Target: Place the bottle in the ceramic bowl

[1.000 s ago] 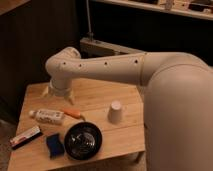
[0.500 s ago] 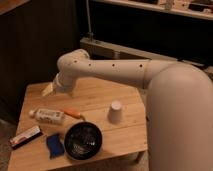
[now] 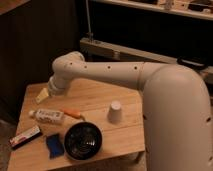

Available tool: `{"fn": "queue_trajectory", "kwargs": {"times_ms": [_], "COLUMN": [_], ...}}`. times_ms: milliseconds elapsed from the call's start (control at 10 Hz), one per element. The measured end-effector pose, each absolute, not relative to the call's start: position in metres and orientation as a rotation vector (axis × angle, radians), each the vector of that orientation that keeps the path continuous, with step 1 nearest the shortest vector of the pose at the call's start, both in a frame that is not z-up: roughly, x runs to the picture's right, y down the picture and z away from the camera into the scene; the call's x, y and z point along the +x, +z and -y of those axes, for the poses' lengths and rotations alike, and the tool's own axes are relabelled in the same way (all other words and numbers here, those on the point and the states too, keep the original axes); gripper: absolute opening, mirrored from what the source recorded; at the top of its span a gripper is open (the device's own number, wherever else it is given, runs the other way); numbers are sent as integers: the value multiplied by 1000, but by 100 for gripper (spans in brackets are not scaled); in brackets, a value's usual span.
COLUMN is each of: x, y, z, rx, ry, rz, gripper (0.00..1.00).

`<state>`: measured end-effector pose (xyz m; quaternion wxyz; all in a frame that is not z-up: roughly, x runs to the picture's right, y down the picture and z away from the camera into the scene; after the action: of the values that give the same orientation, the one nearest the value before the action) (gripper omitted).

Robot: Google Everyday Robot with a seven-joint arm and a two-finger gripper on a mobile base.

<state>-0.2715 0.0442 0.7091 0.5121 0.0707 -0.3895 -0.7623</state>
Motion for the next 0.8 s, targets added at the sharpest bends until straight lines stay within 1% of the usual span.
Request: {"fn": "queue_trajectory", "kwargs": {"times_ms": [200, 500, 800], "x": [-287, -297, -304], "y": [706, 719, 740], "z": [-55, -58, -61], "rx": [143, 137, 142], "ry": [-1868, -1897, -1924], "rz": [886, 855, 860], "gripper": [80, 80, 80]}}
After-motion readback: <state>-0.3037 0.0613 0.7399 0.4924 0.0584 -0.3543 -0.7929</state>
